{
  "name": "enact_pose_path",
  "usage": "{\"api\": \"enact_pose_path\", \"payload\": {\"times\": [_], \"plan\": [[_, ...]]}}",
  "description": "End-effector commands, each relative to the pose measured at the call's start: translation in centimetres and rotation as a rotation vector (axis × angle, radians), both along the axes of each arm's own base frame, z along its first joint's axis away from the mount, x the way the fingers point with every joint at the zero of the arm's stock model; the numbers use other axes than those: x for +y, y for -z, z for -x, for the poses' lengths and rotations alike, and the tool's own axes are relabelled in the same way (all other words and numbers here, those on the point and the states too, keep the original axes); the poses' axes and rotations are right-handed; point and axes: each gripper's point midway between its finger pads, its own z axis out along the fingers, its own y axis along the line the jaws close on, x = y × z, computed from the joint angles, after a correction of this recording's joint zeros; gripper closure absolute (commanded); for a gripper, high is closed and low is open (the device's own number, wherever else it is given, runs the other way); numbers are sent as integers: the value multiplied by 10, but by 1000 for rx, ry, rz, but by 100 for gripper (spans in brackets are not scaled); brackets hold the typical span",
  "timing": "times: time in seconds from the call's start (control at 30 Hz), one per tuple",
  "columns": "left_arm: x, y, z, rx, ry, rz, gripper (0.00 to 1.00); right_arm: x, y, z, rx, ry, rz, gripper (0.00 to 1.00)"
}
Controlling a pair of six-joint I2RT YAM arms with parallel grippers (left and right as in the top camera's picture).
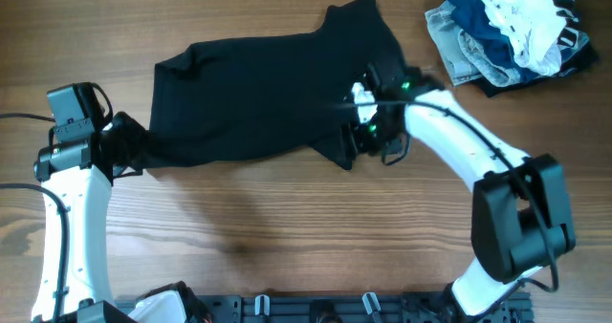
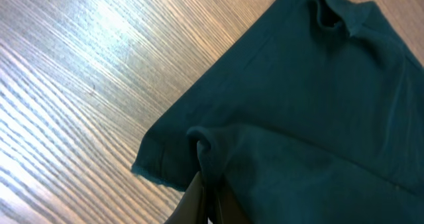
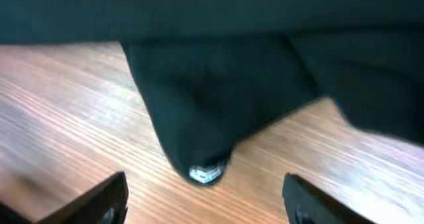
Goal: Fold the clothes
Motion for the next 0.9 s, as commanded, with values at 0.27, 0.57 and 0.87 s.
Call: {"api": "enact_pose_path", "payload": {"times": [0.27,0.57,0.87], "plan": [[-7,6,9,39,5,31,96,9,26,11,-35,36,22,96],[-62,-49,53,-35,112,226,96,-83,-152,10,-276,318,8,96],[-46,-104,107,-206,30,-3,96,-159,-187,34,-305,503,-16,96]]}}
